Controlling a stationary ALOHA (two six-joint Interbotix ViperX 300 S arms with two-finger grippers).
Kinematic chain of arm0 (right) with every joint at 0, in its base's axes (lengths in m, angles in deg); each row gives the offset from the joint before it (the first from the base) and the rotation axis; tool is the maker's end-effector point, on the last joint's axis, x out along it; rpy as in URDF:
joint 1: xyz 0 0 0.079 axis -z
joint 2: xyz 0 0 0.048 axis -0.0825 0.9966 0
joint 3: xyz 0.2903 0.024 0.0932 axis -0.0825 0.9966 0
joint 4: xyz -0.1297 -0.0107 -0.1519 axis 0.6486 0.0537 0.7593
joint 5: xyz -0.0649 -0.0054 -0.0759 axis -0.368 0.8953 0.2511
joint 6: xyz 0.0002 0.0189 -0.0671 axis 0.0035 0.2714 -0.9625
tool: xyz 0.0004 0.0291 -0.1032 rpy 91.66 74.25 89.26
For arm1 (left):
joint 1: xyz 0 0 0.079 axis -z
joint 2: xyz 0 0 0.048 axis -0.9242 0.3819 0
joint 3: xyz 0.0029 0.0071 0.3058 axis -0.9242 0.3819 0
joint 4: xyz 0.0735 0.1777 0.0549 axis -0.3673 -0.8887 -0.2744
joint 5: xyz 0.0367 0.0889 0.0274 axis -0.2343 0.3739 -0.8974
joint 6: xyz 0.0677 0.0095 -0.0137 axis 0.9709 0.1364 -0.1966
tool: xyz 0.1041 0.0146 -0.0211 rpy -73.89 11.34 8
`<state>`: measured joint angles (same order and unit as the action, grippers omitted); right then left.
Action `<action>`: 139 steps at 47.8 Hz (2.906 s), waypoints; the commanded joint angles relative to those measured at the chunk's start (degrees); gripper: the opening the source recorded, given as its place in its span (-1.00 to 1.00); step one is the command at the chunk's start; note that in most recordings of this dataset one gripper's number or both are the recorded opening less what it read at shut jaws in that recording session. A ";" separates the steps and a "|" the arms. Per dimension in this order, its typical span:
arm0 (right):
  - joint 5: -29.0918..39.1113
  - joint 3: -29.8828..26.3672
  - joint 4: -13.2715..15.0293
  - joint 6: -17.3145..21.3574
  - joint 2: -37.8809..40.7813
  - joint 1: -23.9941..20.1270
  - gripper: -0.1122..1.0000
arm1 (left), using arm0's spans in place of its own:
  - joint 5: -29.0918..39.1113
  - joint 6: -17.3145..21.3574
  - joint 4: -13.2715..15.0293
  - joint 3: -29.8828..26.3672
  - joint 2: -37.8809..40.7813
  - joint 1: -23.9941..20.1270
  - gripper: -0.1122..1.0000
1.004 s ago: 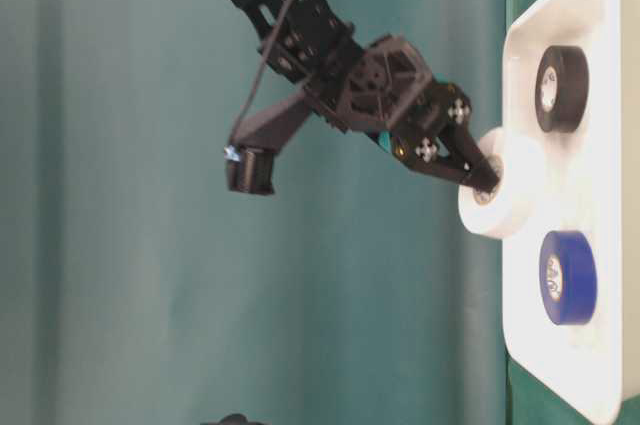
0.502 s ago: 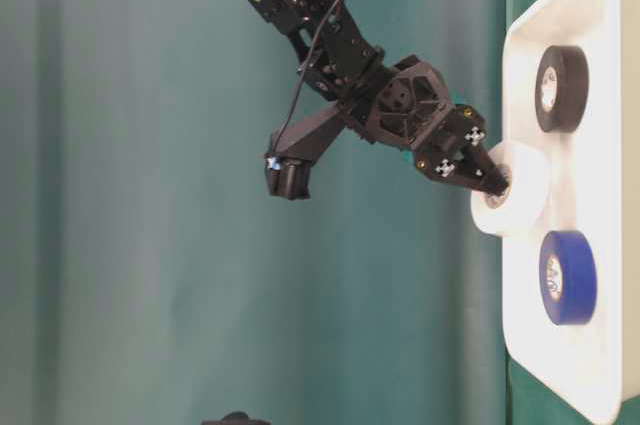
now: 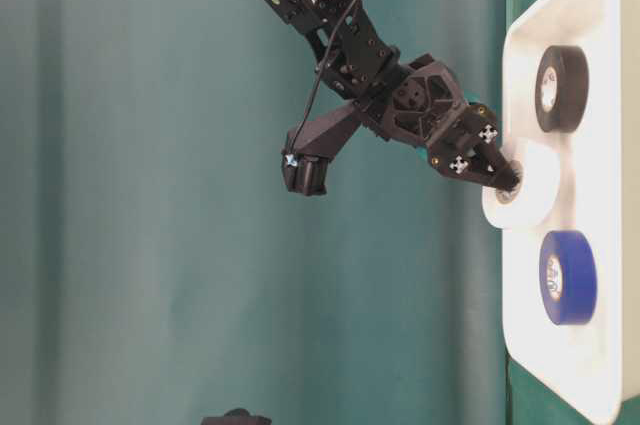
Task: Put the tape alternately from left to right into the white case.
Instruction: 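Lift the white tape roll and carry it into the white case, then release the white roll in the case and withdraw the right gripper, then lower the left gripper onto the red tape roll and grasp it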
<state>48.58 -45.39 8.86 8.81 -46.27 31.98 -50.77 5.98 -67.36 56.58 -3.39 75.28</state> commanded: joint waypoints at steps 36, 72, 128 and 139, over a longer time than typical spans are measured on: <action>-0.09 -1.05 0.18 0.44 -1.14 -0.09 0.73 | -0.44 0.00 0.00 -1.23 -0.53 -0.18 0.58; -0.18 2.81 0.09 0.53 -7.29 -4.66 0.72 | -0.44 0.09 0.00 -1.14 -0.53 -0.26 0.58; -0.26 18.02 -0.09 0.79 -21.97 -27.95 0.73 | -0.44 0.00 0.09 -1.23 -0.53 -0.26 0.58; -0.53 19.95 -0.18 0.79 -23.47 -28.65 0.72 | -0.44 -0.09 0.09 -1.41 -0.53 -0.26 0.58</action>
<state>48.40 -25.18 8.77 9.51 -68.33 3.15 -50.77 5.98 -67.36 56.50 -3.48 75.19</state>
